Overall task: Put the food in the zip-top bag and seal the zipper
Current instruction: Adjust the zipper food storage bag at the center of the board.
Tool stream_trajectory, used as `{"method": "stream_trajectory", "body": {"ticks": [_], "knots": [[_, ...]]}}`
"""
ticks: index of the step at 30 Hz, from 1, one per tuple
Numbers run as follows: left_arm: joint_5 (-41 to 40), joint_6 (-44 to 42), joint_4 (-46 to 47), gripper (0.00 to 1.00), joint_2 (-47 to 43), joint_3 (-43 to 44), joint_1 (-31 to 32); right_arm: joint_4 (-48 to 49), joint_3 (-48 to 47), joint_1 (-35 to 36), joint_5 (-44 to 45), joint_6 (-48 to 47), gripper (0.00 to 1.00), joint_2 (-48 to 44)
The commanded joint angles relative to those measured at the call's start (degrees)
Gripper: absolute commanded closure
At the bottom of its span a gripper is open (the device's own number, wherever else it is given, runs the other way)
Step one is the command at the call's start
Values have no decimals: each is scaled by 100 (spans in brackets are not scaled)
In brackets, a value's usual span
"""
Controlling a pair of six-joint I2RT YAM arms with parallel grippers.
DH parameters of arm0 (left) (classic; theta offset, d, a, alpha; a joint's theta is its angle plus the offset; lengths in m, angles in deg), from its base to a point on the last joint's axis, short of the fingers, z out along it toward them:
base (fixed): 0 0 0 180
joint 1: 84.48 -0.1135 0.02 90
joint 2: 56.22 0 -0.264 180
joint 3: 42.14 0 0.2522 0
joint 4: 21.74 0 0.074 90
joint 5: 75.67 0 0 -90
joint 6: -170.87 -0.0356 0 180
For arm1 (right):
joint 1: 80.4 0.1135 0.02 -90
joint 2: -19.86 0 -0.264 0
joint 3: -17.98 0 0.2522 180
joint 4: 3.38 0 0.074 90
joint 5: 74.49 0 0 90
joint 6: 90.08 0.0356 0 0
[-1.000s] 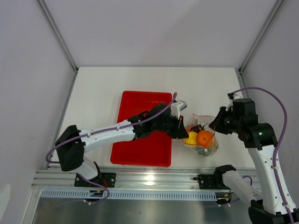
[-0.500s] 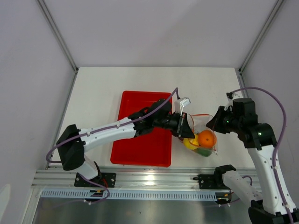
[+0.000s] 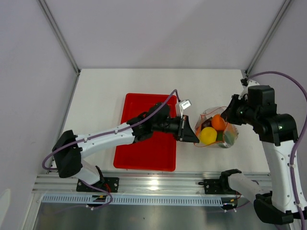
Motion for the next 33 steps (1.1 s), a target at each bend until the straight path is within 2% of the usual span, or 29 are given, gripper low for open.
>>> {"method": "stream_trajectory", "body": {"ticks": [1,5,8,12,16,22,24,25,27,28,30,31,33], "knots": [[5,262,492,99,-287,-64,118,-142,190,1,-54,-9,100,-18],[-14,473,589,100,152,-83,57,726,1342,1,-185,-35,100,166],[66,578,739,99,503,14,13,1010,1914,27,-151,-53,100,307],[-30,492,555,99,601,373,-31,1002,1863,202,-124,-106,100,-7],[-250,272,28,99,636,821,-110,906,1828,291,-475,-44,100,-439],[-602,279,-131,100,444,876,-250,932,2232,423,-977,-18,100,-782],[-733,315,-192,99,382,858,-260,1028,2355,449,-898,-27,90,-984],[-891,350,-254,99,329,867,-260,1072,2451,449,-837,-35,78,-1037],[-1032,420,-315,99,302,893,-268,1081,2496,449,-792,-53,68,-1152],[-1181,507,-507,99,276,893,-277,1072,2496,449,-749,-53,58,-1169],[-1296,674,-614,99,258,910,-286,1046,2452,449,-722,-53,49,-1239],[-1366,754,-728,99,250,911,-295,1002,2391,449,-687,-62,40,-1266],[-1507,851,-764,100,232,919,-295,932,2321,458,-617,-88,31,-1310]]}}
